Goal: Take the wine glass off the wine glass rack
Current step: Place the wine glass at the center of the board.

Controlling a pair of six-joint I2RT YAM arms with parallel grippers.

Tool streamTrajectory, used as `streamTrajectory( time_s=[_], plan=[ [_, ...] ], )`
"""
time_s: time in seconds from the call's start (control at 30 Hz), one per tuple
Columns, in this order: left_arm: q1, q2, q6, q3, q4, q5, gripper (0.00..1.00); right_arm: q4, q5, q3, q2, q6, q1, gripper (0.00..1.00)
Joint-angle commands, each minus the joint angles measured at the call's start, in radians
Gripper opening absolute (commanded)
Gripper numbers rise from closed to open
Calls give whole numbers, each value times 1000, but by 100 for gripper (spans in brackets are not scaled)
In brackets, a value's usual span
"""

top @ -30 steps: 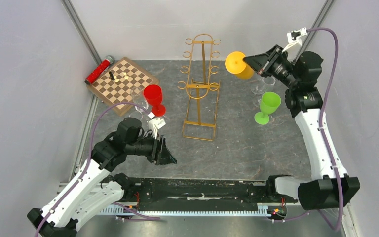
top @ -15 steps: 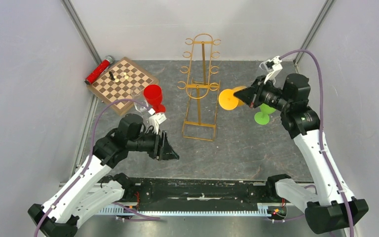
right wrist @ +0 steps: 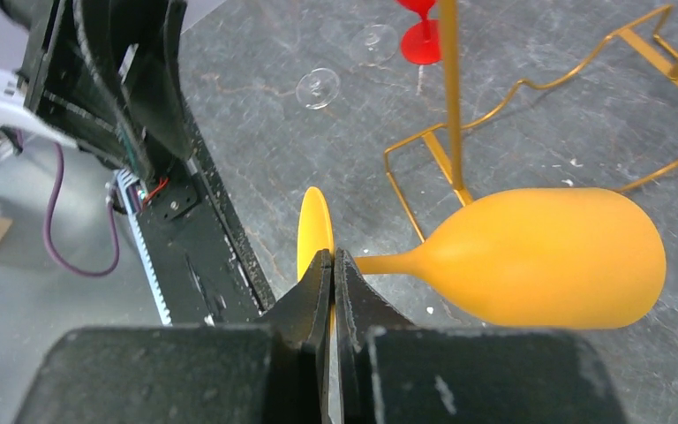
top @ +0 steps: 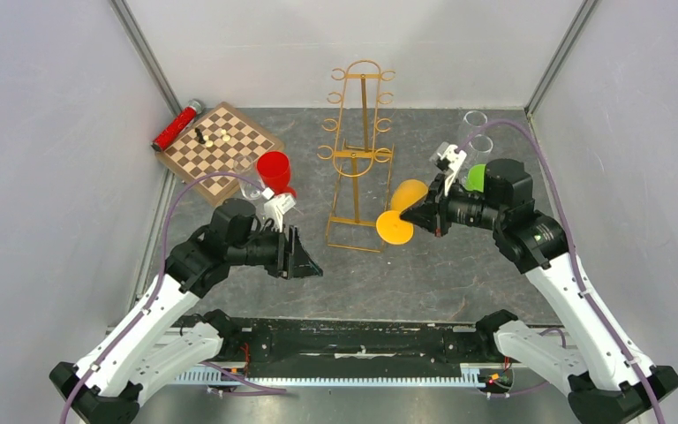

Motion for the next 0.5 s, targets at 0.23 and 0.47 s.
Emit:
streamTrajectory(
  time_s=[0.23,0.47],
  plan=[
    [1,18,-167,56,97,13,56,103,-97,-61,-53,-112,144,0],
    [2,1,-303,46,154,6,56,166,-61,-49,-32,-128,273,0]
  ],
)
